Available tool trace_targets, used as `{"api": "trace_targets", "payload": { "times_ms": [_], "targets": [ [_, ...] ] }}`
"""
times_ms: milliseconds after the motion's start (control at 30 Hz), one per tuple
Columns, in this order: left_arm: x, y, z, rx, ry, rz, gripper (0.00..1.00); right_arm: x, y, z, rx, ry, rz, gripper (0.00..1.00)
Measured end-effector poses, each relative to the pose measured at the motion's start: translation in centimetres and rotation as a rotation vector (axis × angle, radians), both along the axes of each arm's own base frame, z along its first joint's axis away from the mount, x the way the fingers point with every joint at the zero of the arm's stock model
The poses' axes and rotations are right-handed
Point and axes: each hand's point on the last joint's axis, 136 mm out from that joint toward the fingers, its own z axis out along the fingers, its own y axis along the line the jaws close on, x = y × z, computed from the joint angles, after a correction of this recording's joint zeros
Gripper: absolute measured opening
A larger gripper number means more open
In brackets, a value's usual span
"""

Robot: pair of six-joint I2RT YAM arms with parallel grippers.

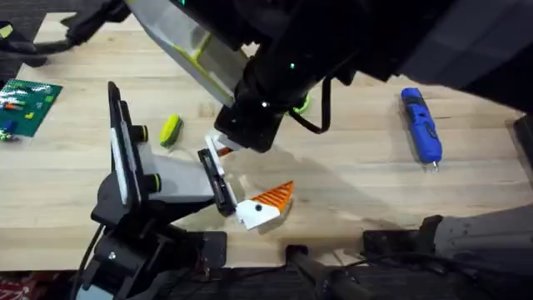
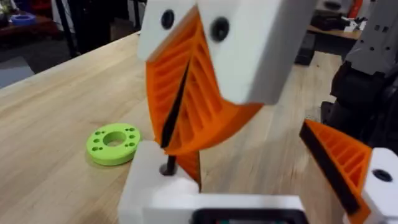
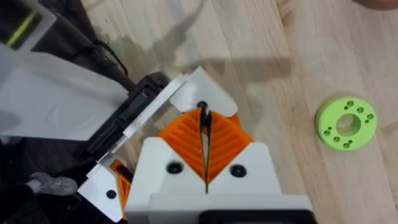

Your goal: Pick up the gripper from the table and insert it into the empty holder that is missing its gripper. Then pick up a screw, insert it into the mounting hole, and use the screwdriver to tighten it. Finally, clean up the table by picking up the vegetable and placing it into the bucket.

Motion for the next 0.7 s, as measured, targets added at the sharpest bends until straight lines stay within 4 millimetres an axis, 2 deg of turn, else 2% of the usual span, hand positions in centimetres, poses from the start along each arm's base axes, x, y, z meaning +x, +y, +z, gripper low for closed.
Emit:
{"api": "trace_targets", "payload": {
  "times_ms": [300,567,700],
  "targets": [
    [0.1,0.1,0.0,-0.004,0.01,0.009,0.984,0.2,0.3,0.0,0.008,-0.005,0.0,0.008],
    [0.1,0.0,0.0,-0.004,0.01,0.004,0.984,0.2,1.4,0.1,0.035,-0.021,0.008,0.008],
    [0.0,0.0,0.0,-0.003,0.007,0.0,0.984,-0.1,1.3,-0.5,0.012,-0.006,0.009,0.008]
  ]
}}
